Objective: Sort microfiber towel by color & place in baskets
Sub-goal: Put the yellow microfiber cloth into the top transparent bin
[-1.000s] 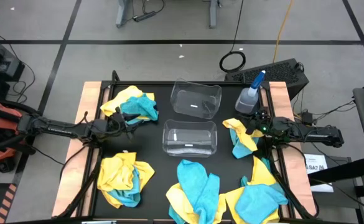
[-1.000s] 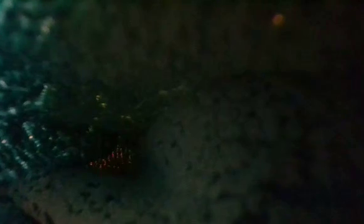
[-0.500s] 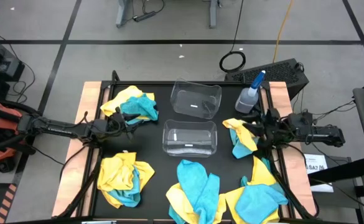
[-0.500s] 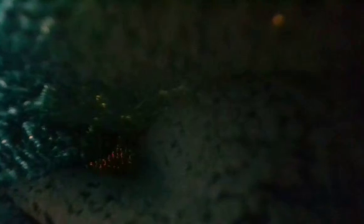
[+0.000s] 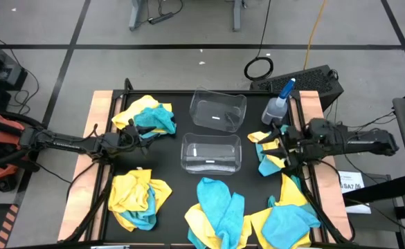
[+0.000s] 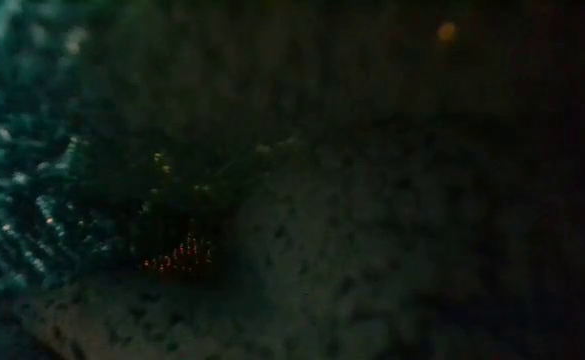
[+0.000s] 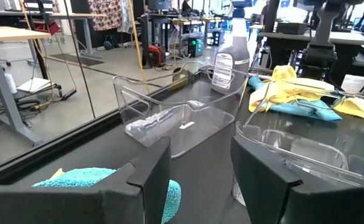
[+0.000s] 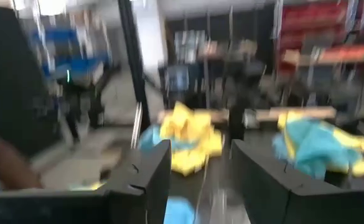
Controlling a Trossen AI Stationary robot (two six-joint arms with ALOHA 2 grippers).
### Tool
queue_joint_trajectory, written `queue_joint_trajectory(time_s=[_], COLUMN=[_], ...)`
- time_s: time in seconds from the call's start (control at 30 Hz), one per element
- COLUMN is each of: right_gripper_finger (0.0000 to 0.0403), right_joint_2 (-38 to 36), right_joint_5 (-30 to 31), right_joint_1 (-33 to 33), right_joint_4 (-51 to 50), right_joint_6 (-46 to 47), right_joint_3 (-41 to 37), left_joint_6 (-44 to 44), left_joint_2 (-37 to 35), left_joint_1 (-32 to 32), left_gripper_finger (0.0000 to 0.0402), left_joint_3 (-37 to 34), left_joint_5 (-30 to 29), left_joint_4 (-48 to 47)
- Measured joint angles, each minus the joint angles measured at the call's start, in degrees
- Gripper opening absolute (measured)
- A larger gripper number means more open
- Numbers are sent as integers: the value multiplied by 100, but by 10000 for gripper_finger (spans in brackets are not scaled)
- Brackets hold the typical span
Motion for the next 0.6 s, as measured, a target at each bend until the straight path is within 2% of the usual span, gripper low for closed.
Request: queue_joint_trajectory(time_s=[0.23, 0.4, 0.5, 0.6], right_gripper_finger=[160, 160, 160, 160], right_joint_2=[1237, 1715, 1885, 1932], right_joint_5=[15, 72, 430, 587], right_joint_1=[51, 63, 63, 63], right_joint_4=[-2405, -3413, -4039, -3951], right_joint_6=[-843, -1336, -1316, -1267], right_joint_3=[1217, 1324, 1318, 1313], left_joint_6=[-2, -1, -1, -2], left_joint_2=[0, 2, 1, 2], left_joint_1=[-2, -1, -1, -1], left_gripper_finger=[173, 173, 173, 173], left_joint_3=[-1, 0, 0, 1], left_joint_5=[0, 1, 2, 2], left_joint_4=[0, 0, 0, -1])
